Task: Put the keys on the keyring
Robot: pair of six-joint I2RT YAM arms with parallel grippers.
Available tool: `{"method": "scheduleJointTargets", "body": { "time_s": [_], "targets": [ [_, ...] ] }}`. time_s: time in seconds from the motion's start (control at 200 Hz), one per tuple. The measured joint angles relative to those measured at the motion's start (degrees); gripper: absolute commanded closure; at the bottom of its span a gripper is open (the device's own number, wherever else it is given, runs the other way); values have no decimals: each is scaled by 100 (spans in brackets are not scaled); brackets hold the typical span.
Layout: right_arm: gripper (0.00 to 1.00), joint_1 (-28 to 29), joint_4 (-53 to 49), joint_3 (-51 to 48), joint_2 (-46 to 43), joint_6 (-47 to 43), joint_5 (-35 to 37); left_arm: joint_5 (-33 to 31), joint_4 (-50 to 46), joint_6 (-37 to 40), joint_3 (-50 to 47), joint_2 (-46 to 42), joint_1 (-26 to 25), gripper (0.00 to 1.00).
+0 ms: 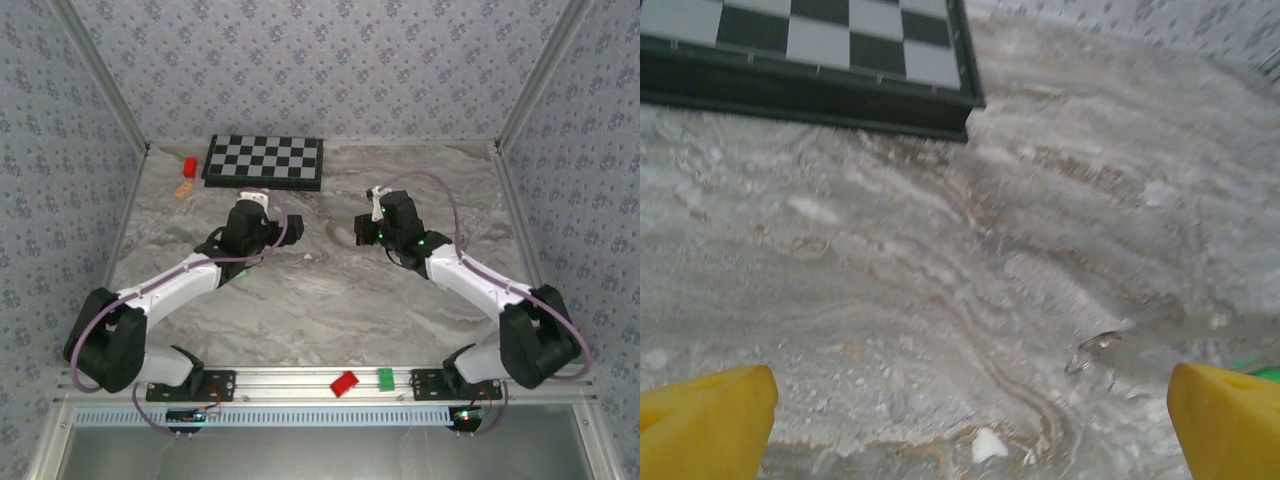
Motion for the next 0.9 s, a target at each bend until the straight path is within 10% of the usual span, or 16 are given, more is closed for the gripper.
{"method": "scheduleJointTargets", "body": {
  "time_s": [0.395,0.905],
  "targets": [
    [100,-79,883,-328,-837,-1344,-214,699,15,566,671,-262,0,6],
    [100,-811,2000,-503,-807,-1143,-2894,2031,319,916,975,-308,0,16]
  ]
}}
